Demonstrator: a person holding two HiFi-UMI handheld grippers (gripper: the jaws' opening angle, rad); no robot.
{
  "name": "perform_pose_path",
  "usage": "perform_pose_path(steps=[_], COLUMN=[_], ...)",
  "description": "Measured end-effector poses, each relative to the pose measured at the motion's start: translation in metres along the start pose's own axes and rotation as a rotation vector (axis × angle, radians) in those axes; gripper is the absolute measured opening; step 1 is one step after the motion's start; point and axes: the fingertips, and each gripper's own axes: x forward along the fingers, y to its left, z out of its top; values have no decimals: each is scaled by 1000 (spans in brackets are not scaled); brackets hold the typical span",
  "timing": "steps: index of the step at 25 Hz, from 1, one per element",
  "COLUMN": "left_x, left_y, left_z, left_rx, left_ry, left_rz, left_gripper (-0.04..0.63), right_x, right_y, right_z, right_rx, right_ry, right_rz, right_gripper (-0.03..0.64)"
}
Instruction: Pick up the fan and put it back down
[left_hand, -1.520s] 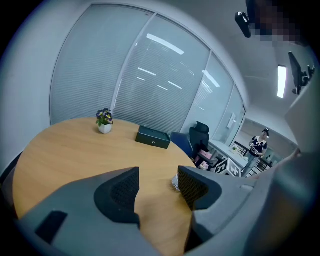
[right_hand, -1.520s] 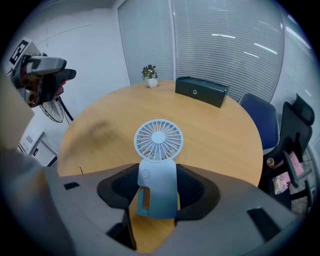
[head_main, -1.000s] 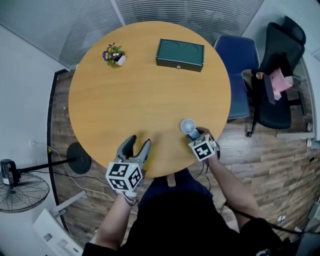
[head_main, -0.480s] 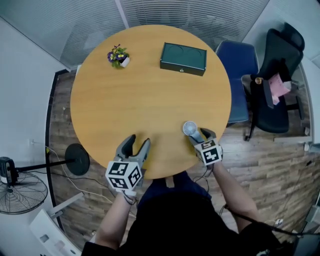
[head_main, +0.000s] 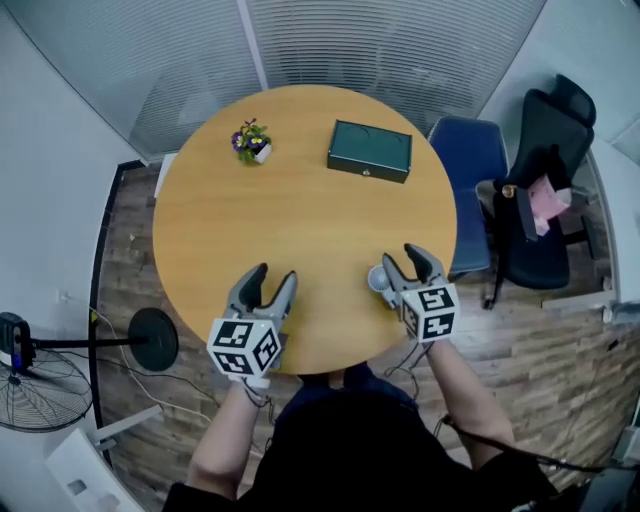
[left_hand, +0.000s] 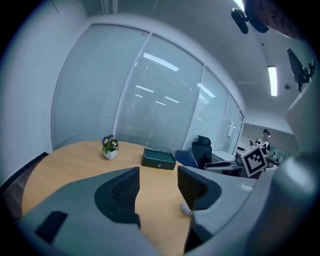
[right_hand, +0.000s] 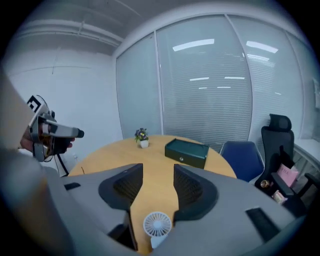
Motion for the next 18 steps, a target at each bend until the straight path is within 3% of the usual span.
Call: perform_pose_path(steps=[12,18], left_x=[-51,-79], left_y=[24,31], left_z=[102,146], left_rx=[100,137], left_ry=[-223,-331], left_rz=[62,87], left_gripper=[166,125], right_x=[-45,-67], right_y=[37,59], right_z=[172,224], right_rx=[-28,-65], right_ry=[-363,-488], right_rz=[-6,14], right_gripper=[126,94])
